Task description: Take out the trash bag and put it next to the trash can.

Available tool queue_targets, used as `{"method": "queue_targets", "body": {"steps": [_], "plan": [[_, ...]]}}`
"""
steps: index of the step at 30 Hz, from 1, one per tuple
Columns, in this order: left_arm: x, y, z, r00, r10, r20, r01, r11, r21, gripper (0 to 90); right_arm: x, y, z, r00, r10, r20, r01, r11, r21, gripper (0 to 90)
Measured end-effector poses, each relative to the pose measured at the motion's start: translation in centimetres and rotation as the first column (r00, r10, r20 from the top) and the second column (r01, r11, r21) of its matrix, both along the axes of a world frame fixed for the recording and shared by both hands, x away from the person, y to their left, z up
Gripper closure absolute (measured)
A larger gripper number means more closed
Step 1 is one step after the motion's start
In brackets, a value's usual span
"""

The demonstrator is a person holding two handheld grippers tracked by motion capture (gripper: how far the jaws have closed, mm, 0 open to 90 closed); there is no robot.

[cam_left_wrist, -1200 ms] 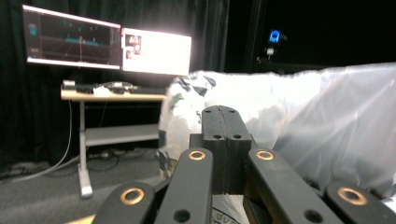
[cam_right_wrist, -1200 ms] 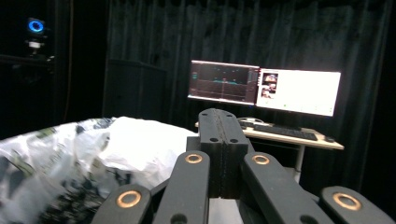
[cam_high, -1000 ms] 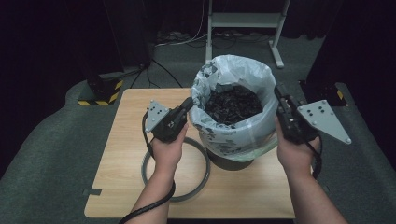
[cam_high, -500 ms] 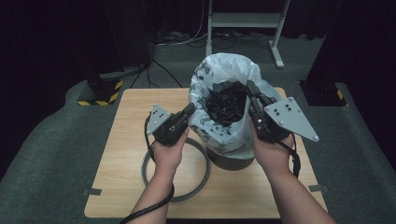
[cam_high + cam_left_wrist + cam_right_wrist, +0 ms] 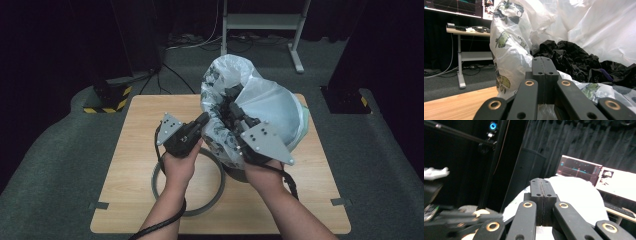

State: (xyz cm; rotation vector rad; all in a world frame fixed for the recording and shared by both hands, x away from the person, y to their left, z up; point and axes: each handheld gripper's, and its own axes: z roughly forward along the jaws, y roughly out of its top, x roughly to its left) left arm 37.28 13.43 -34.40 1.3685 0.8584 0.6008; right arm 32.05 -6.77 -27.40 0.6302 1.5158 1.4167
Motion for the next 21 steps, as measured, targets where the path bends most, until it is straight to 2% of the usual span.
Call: {"method": "queue_targets", "body": {"steps": [4, 6, 8, 14, 15, 17, 21], "plan": [[0.0, 0.0, -0.2, 1.0, -0.009, -0.002, 0.009, 1.0, 0.0, 89.9, -0.3, 1.6, -1.5, 1.0, 0.001, 0.009, 0.0, 0.999, -0.054, 90.0], [-0.1, 0.1, -0.3, 0.9999, -0.012, -0.003, 0.012, 0.9999, -0.003, 89.9, -0.5, 2.4, -2.2, 0.9994, -0.012, 0.031, 0.015, 0.996, -0.085, 90.0], [-0.1, 0.2, -0.4, 0.9999, -0.014, -0.002, 0.014, 0.9999, -0.005, 89.9, -0.6, 3.0, -2.8, 0.9984, -0.019, 0.054, 0.024, 0.995, -0.097, 90.0], [-0.3, 0.3, -0.6, 0.9997, -0.024, 0.003, 0.024, 0.9997, -0.004, 89.8, -0.7, 4.0, -4.4, 0.9925, -0.037, 0.116, 0.047, 0.995, -0.092, 90.0], [-0.4, 0.4, -0.6, 0.9997, -0.024, 0.006, 0.024, 0.9996, 0.016, 89.8, -0.7, 4.1, -4.6, 0.9921, -0.034, 0.121, 0.045, 0.995, -0.091, 90.0], [-0.4, 0.5, -0.6, 0.9997, -0.024, 0.009, 0.024, 0.9994, 0.025, 89.6, -0.5, 4.3, -5.2, 0.9934, -0.029, 0.111, 0.039, 0.995, -0.094, 90.0], [-0.5, 1.1, -0.5, 0.9995, -0.032, 0.008, 0.032, 0.9994, 0.013, 89.5, -0.3, 4.6, -6.1, 0.9957, -0.021, 0.09, 0.03, 0.994, -0.103, 90.0]]}}
